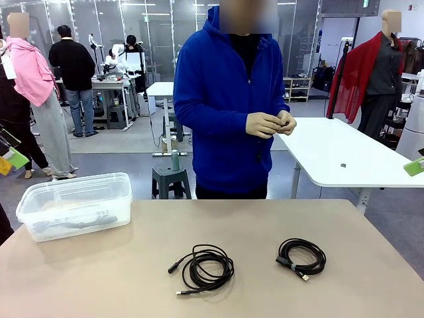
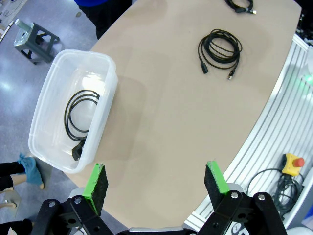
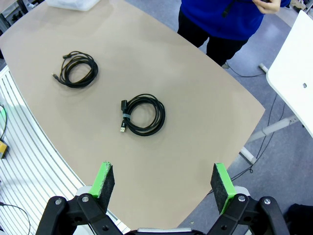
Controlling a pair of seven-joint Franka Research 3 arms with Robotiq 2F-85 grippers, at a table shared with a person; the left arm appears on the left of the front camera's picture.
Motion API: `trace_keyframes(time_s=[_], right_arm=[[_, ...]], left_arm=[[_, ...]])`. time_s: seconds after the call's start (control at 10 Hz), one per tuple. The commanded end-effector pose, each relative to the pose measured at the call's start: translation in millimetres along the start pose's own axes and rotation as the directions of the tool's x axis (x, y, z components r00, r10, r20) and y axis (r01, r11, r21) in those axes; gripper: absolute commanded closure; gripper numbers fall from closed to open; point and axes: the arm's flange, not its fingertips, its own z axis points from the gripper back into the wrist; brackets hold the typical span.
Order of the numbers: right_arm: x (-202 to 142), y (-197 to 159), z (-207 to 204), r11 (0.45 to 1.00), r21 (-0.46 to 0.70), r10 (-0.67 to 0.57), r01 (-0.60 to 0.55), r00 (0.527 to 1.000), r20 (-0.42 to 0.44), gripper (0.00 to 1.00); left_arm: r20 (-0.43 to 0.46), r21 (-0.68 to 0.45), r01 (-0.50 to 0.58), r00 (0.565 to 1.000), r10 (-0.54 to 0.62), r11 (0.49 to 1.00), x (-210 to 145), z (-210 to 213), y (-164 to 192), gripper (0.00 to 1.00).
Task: Organize and store the cables.
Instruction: Place the Power Cable into the Organizing box.
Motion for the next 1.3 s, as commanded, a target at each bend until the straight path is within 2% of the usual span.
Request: trace_keyframes(time_s=[0.0,1.2], right_arm=[[-1.4,-0.7,-0.4,1.0,0.005,0.005,-0.005,1.0,0.004,0.0],[-1.4,-0.7,-0.4,1.0,0.005,0.005,-0.005,1.0,0.004,0.0]], left_arm=[[-0.013,0.007,-0.012,1.0,0.012,1.0,3.7,1.1,1.3,0.0],[-0.013,0.007,-0.012,1.0,0.012,1.0,3.7,1.1,1.3,0.0]])
